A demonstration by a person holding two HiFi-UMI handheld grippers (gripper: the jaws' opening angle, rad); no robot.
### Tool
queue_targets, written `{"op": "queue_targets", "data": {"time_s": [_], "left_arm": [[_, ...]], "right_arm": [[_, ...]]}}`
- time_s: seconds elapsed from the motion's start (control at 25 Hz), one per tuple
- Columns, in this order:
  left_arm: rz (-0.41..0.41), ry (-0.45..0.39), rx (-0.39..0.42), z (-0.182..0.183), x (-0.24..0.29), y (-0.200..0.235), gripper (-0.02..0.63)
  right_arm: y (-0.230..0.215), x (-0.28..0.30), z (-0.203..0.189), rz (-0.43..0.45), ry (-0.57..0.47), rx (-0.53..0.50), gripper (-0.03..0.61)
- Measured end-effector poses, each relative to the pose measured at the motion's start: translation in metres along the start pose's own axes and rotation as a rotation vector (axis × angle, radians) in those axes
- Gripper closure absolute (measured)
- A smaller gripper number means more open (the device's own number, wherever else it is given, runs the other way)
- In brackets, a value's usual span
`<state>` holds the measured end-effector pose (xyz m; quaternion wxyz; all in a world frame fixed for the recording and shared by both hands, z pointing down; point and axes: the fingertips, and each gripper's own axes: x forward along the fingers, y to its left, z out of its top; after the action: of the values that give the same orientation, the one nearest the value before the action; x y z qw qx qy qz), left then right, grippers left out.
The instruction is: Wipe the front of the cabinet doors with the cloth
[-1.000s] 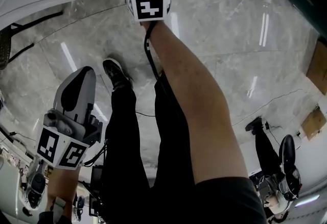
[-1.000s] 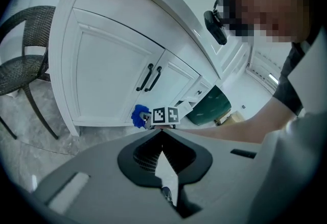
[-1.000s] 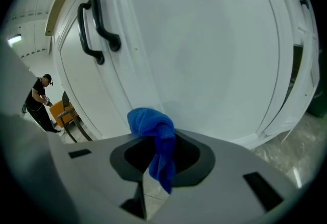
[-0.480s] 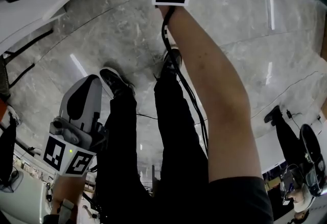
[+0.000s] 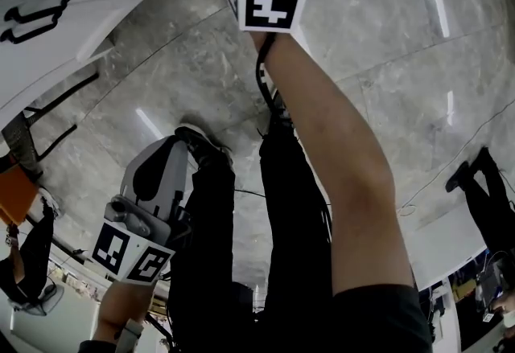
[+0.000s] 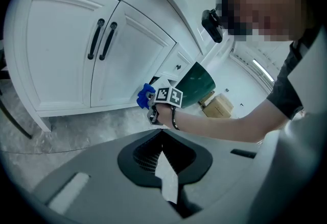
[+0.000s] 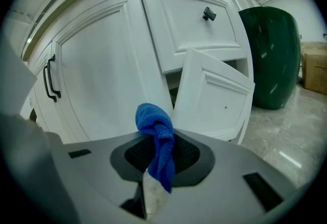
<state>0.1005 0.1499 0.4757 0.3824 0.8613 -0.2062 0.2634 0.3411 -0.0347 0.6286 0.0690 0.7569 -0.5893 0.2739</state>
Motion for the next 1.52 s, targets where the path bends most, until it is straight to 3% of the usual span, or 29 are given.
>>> {"op": "queue_targets", "data": {"time_s": [0.16, 0.4, 0.64, 0.84, 1.12, 1.52], "left_arm": [[-0.012, -0.007, 0.003, -0.004, -0.019, 0.002, 0.614], [0.032, -0.053, -0.054, -0.002, -0.056, 0.040, 0.614], [0.128, -0.076, -0.092, 0.000, -0.086, 0.091, 0.614], [0.141, -0.072, -0.113, 0.004, -0.077, 0.096, 0.614], [0.059, -0.034, -0.092, 0.013, -0.028, 0.053, 0.614], [0.028, -0.006, -0.049, 0.023, -0.008, 0.026, 0.614]], "right_arm": [[0.051, -0.007, -0.020, 0.078, 0.036, 0.014, 0.509], [0.170, 0.015, -0.076, 0.255, 0.125, -0.039, 0.509], [0.223, 0.048, -0.100, 0.306, 0.166, -0.021, 0.509], [0.179, 0.056, -0.092, 0.280, 0.171, -0.096, 0.509], [0.063, 0.063, -0.065, 0.122, 0.150, -0.029, 0.509], [-0.002, 0.044, -0.054, 0.025, 0.146, 0.102, 0.509]]}}
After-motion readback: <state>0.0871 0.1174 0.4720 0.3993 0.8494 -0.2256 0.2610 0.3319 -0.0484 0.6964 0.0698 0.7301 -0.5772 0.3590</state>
